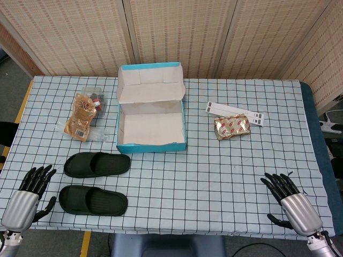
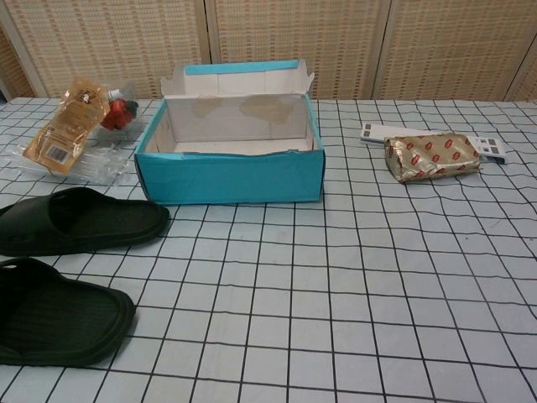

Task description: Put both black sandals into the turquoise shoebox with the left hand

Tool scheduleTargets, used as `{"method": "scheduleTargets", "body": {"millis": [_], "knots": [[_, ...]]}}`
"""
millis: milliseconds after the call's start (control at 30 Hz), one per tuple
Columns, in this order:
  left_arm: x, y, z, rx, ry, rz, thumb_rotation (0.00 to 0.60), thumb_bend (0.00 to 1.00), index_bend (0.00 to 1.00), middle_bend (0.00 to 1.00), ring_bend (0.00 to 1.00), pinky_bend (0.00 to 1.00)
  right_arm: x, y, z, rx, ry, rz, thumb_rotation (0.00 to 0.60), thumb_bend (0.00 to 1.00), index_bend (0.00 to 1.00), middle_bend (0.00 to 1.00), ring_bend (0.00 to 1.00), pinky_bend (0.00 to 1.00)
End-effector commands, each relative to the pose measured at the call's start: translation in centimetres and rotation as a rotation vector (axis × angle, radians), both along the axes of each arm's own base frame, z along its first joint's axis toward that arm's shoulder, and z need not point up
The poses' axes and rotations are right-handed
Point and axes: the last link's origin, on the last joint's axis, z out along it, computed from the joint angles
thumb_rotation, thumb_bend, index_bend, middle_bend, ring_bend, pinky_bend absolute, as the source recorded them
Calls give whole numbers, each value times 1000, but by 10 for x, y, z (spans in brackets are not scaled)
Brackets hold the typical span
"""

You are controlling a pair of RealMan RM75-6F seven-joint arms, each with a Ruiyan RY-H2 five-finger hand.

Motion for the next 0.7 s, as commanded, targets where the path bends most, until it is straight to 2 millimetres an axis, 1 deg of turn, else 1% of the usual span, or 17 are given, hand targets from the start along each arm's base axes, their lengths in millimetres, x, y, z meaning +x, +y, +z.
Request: {"method": "scheduleTargets", "body": {"millis": [33, 233, 367, 467, 700], "knots": [[0, -1, -1, -9, 1, 4, 600, 441, 0, 0, 0, 42, 0, 0, 0, 2, -2, 0, 600, 74, 0, 0, 0, 0], [7, -6, -8, -103, -44, -15, 600, 436, 0, 0, 0, 42, -1, 1, 5, -2, -9, -2, 600, 75, 0, 0, 0, 0], [10, -11, -15, -212, -63, -18, 600, 420, 0, 0, 0, 46, -1, 2, 7, -6, -16, -5, 600, 74, 0, 0, 0, 0], [7, -9, -21, -298, -36, 19, 600, 401, 0, 0, 0, 48, -2, 2, 7, 2, -10, -7, 600, 74, 0, 0, 0, 0], [2, -2, -39, -397, 21, 105, 600, 335, 0, 0, 0, 46, 0, 3, 2, 47, 0, -8, 600, 75, 0, 0, 0, 0]]}}
